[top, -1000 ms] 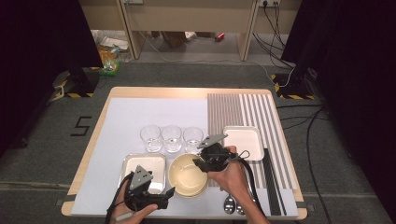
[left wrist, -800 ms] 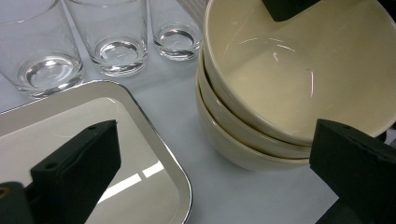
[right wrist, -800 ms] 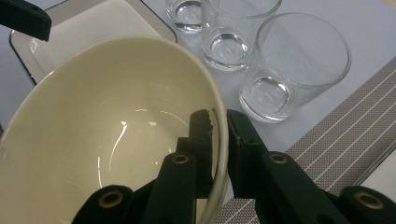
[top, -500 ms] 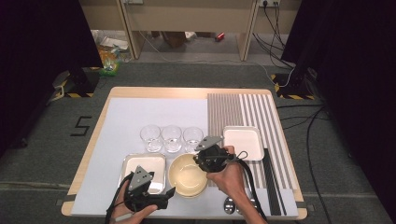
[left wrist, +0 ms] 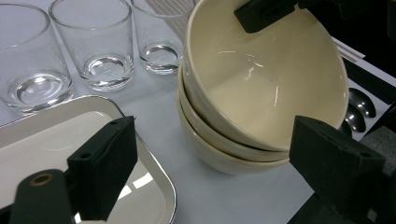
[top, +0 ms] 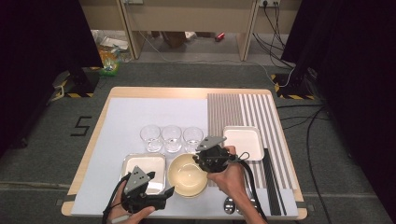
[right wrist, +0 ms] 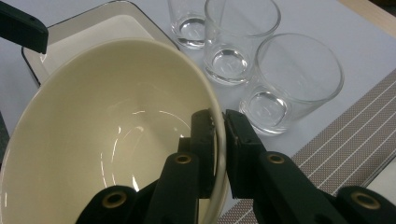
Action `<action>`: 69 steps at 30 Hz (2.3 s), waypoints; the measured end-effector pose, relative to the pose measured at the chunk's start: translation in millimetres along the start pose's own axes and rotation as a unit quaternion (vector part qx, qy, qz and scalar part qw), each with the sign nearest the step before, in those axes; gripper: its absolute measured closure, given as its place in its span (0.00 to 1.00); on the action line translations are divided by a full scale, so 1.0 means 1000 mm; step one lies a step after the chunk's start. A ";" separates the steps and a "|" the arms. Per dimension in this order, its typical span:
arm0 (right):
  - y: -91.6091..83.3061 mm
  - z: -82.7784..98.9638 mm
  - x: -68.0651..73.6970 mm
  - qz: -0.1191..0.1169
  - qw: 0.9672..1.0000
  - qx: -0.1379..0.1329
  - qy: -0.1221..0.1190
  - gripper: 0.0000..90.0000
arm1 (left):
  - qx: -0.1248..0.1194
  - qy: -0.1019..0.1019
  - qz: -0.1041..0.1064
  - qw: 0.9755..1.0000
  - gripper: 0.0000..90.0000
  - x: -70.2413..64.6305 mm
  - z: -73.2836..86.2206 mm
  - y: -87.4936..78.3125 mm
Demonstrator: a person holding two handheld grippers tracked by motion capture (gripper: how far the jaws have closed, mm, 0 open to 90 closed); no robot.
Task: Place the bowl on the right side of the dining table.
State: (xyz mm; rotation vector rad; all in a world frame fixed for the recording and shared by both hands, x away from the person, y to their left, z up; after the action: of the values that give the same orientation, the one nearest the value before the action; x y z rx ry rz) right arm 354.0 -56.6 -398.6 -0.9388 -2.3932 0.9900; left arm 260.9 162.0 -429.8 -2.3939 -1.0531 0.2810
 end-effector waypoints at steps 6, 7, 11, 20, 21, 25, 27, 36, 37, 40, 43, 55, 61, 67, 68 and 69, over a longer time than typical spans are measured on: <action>-0.001 -0.001 0.000 0.001 1.000 -0.003 -0.001 0.92 | -0.004 -0.001 0.000 1.000 0.16 0.002 -0.002 -0.004; -0.002 -0.002 -0.001 -0.003 1.000 -0.006 -0.002 0.92 | -0.007 0.000 0.000 1.000 0.16 0.003 -0.002 -0.005; -0.005 -0.003 -0.002 -0.005 1.000 -0.011 0.002 0.92 | -0.021 -0.005 0.002 1.000 0.16 0.005 -0.004 -0.013; -0.019 -0.007 -0.007 -0.021 0.999 -0.032 0.014 0.92 | -0.034 -0.024 -0.021 0.999 0.16 0.033 -0.006 -0.040; -0.019 -0.007 -0.007 -0.021 0.999 -0.032 0.014 0.92 | -0.034 -0.024 -0.021 0.999 0.16 0.033 -0.006 -0.040; -0.025 -0.009 -0.009 -0.020 0.999 -0.040 0.016 0.92 | -0.038 -0.043 -0.034 0.998 0.16 0.053 -0.002 -0.048; -0.029 -0.011 -0.011 -0.022 0.999 -0.044 0.019 0.92 | -0.035 -0.048 -0.041 0.997 0.16 0.059 0.000 -0.049; -0.045 -0.010 -0.021 -0.020 0.997 -0.061 0.034 0.92 | -0.002 -0.122 -0.110 0.986 0.17 0.127 0.040 -0.046; -0.049 -0.009 -0.026 -0.019 0.997 -0.062 0.042 0.92 | 0.007 -0.131 -0.122 0.984 0.17 0.137 0.049 -0.044; -0.055 -0.007 -0.032 -0.013 0.997 -0.066 0.046 0.92 | 0.025 -0.164 -0.145 0.975 0.17 0.162 0.073 -0.040; -0.062 -0.007 -0.038 -0.011 0.996 -0.070 0.051 0.92 | 0.044 -0.177 -0.161 0.970 0.17 0.174 0.088 -0.037; -0.081 -0.003 -0.073 0.018 0.993 -0.078 0.087 0.92 | 0.101 -0.142 -0.220 0.960 0.18 0.192 0.117 -0.023; -0.086 0.002 -0.092 0.031 0.991 -0.077 0.109 0.92 | 0.118 -0.113 -0.235 0.958 0.15 0.189 0.117 -0.018; -0.090 0.008 -0.116 0.051 0.987 -0.075 0.134 0.92 | 0.112 -0.111 -0.234 0.959 0.15 0.189 0.119 -0.018; -0.090 0.008 -0.116 0.051 0.987 -0.075 0.134 0.92 | 0.112 -0.111 -0.234 0.959 0.15 0.189 0.119 -0.018; -0.090 0.009 -0.124 0.056 0.986 -0.074 0.142 0.92 | 0.112 -0.111 -0.234 0.959 0.15 0.189 0.119 -0.018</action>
State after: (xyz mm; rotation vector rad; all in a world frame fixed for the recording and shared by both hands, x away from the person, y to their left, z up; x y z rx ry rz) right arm 396.5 -196.2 -350.5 -1.1919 -2.2162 0.6684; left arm 333.1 354.5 -518.7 -1.8760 -1.5601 0.4746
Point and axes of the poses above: each handheld gripper's, and its own axes: y roughly forward along the jaws, z roughly out of its underside, x roughly to its left, the point moved 2 cm from there along y, roughly forward along the jaws, and after that the axes turned 12 degrees about y, right-handed, at the moved point
